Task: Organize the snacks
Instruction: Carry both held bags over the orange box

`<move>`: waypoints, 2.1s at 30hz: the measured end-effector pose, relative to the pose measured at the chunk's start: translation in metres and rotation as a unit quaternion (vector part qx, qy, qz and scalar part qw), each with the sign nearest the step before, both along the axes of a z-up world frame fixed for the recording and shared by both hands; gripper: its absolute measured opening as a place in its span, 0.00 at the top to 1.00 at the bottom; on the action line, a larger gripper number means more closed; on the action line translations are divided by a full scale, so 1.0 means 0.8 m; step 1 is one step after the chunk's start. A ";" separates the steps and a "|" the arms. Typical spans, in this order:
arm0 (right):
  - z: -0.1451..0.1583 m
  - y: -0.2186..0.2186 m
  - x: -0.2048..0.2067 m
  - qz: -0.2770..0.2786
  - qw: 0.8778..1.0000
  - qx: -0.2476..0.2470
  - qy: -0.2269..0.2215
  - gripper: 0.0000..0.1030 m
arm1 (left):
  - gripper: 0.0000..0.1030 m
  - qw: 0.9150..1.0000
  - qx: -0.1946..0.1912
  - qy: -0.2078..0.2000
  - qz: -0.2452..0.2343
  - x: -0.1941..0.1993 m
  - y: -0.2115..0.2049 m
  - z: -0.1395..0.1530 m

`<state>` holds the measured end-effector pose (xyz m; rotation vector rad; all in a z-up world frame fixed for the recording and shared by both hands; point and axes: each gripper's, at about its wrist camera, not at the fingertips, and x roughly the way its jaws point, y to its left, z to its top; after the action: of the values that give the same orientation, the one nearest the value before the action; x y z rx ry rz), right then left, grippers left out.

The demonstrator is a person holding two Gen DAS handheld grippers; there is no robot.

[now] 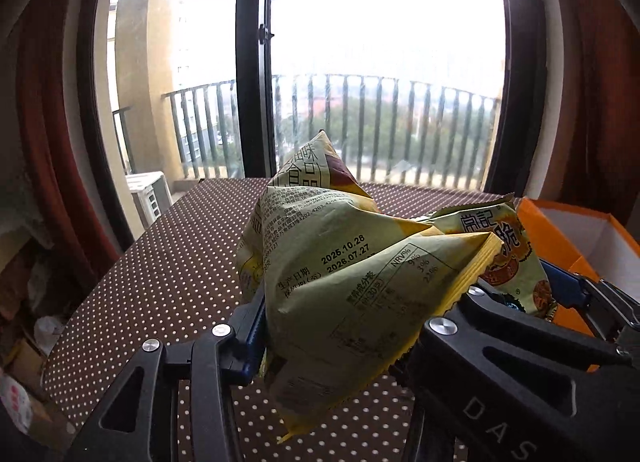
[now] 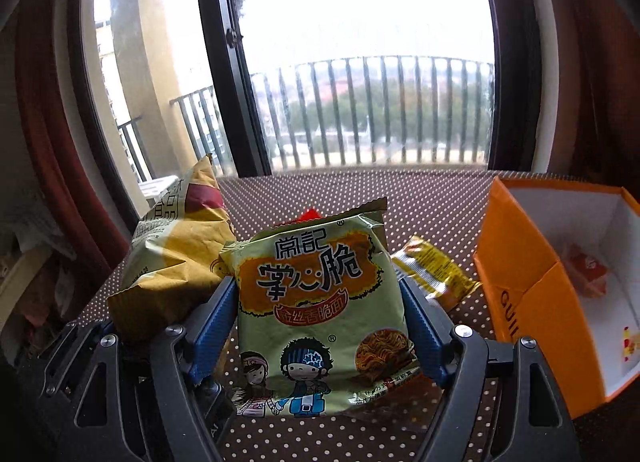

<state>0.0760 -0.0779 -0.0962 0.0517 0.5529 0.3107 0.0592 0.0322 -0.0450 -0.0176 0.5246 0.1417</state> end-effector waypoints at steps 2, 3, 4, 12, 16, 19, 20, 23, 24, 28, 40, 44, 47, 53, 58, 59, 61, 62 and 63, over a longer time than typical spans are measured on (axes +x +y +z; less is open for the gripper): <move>0.005 -0.004 -0.006 0.000 1.000 0.002 -0.007 0.22 | 0.53 1.000 0.000 -0.005 -0.002 -0.004 -0.003 0.006; 0.008 -0.006 -0.009 -0.001 1.000 0.003 -0.011 0.22 | 0.53 1.000 0.000 -0.006 -0.002 -0.007 -0.006 0.010; 0.010 -0.009 -0.012 -0.001 1.000 0.004 -0.014 0.22 | 0.53 1.000 -0.001 -0.009 -0.003 -0.010 -0.008 0.013; 0.024 -0.023 -0.029 0.000 0.999 0.009 -0.042 0.22 | 0.53 0.999 0.002 -0.032 -0.010 -0.023 -0.019 0.030; 0.029 -0.033 -0.038 -0.002 0.998 0.011 -0.056 0.22 | 0.53 0.999 0.006 -0.043 -0.017 -0.027 -0.028 0.035; 0.029 -0.043 -0.045 -0.008 0.998 0.014 -0.062 0.22 | 0.52 0.999 0.010 -0.046 -0.024 -0.027 -0.039 0.038; 0.030 -0.046 -0.046 -0.010 0.998 0.014 -0.063 0.22 | 0.52 0.998 0.009 -0.047 -0.028 -0.026 -0.042 0.039; 0.028 -0.046 -0.055 -0.018 0.997 0.015 -0.069 0.22 | 0.52 0.998 0.009 -0.048 -0.038 -0.023 -0.053 0.041; 0.029 -0.048 -0.054 -0.021 0.997 0.015 -0.071 0.22 | 0.52 0.998 0.009 -0.050 -0.040 -0.022 -0.054 0.041; 0.031 -0.062 -0.057 -0.031 0.996 0.019 -0.078 0.22 | 0.52 0.997 -0.010 -0.061 -0.046 -0.016 -0.060 0.040; 0.029 -0.093 -0.055 -0.080 0.993 0.026 -0.088 0.22 | 0.52 0.994 -0.007 -0.058 -0.092 0.020 -0.095 0.047; 0.032 -0.101 -0.056 -0.098 0.990 0.026 -0.094 0.22 | 0.52 0.992 -0.005 -0.059 -0.111 0.031 -0.107 0.050; 0.033 -0.108 -0.057 -0.111 0.989 0.028 -0.098 0.22 | 0.52 0.990 -0.006 -0.060 -0.125 0.041 -0.113 0.052; 0.032 -0.122 -0.053 -0.137 0.985 0.030 -0.104 0.22 | 0.52 0.987 -0.013 -0.063 -0.149 0.054 -0.124 0.053; 0.032 -0.132 -0.047 -0.161 0.981 0.028 -0.108 0.22 | 0.52 0.983 -0.012 -0.057 -0.174 0.077 -0.143 0.053; 0.032 -0.135 -0.046 -0.166 0.980 0.028 -0.108 0.22 | 0.52 0.982 -0.012 -0.055 -0.180 0.081 -0.146 0.052; 0.031 -0.139 -0.042 -0.178 0.978 0.029 -0.106 0.22 | 0.52 0.980 -0.012 -0.050 -0.190 0.090 -0.150 0.050; 0.030 -0.140 -0.042 -0.183 0.977 0.029 -0.106 0.22 | 0.52 0.980 -0.013 -0.047 -0.195 0.094 -0.153 0.049; 0.028 -0.142 -0.040 -0.190 0.976 0.029 -0.104 0.22 | 0.52 0.979 -0.013 -0.043 -0.200 0.098 -0.155 0.049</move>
<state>0.0438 -0.1913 -0.0739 0.1766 0.3155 -0.0419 0.1374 -0.0915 -0.0060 0.0556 0.4336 -0.2594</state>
